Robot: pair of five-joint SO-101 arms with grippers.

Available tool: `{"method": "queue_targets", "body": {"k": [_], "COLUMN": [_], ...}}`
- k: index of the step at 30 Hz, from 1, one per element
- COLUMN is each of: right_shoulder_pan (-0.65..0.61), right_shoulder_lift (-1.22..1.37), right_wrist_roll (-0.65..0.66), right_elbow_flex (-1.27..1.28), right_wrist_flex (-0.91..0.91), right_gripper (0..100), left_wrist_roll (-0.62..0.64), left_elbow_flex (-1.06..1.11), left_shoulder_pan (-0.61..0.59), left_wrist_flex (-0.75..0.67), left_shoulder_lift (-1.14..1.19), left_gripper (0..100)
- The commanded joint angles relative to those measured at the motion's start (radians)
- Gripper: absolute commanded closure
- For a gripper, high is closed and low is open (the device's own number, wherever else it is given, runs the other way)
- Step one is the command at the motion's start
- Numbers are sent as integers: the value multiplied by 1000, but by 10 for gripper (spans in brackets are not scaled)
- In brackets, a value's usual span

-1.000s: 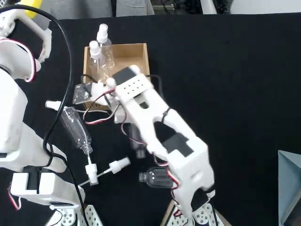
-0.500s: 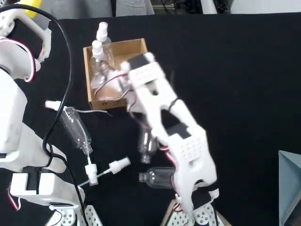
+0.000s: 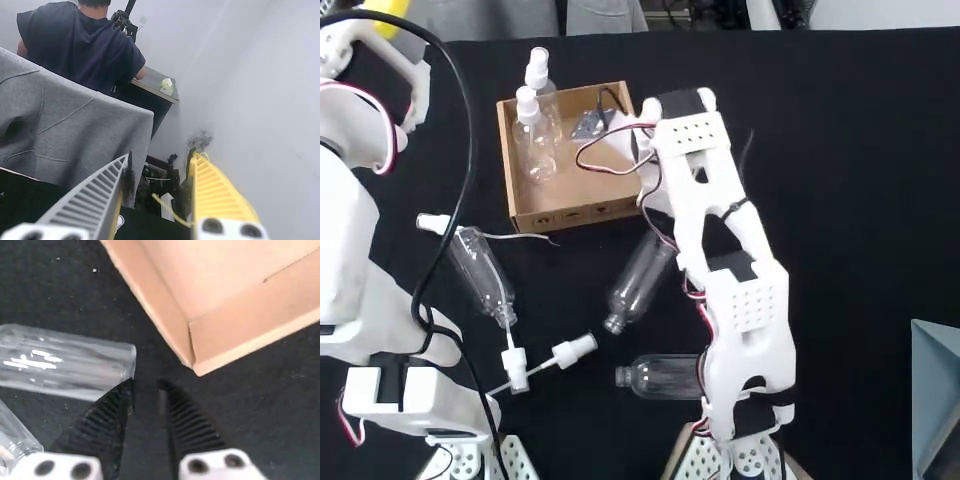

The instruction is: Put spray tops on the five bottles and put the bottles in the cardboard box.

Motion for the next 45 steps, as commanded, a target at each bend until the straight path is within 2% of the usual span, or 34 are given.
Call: {"method": "queue_targets", "body": {"k": [1,6,10,12,24,27,33,35,40,45], "right_shoulder_pan": [25,21,17,17,-60,-81,-115,-143,-247,-282], "right_shoulder_lift": [-94,-140,-182,-205,-447,-499,-556,-561,-544,-493], "right_wrist_roll": [-8,9,178,216,235,264,269,270,359,365], "right_elbow_flex": [-65,-65,-65,-48,199,271,366,397,495,582], "right_wrist_flex": [32,34,37,37,34,32,32,32,-2,-135], "right_gripper": [985,985,985,985,961,892,675,642,666,708], "left_wrist_roll": [3,3,3,3,3,3,2,2,-3,-3], "left_elbow_flex": [-25,-25,-25,-25,-25,-25,-25,-25,-25,-25], "left_shoulder_pan": [-7,-7,-7,-7,-7,-7,-7,-7,-8,-8], "left_wrist_flex": [-21,-21,-21,-21,-21,-21,-21,-21,-21,-21], "left_shoulder_lift": [9,9,9,9,9,9,9,9,9,5], "left_gripper": [823,823,823,823,823,823,823,823,823,823]}}
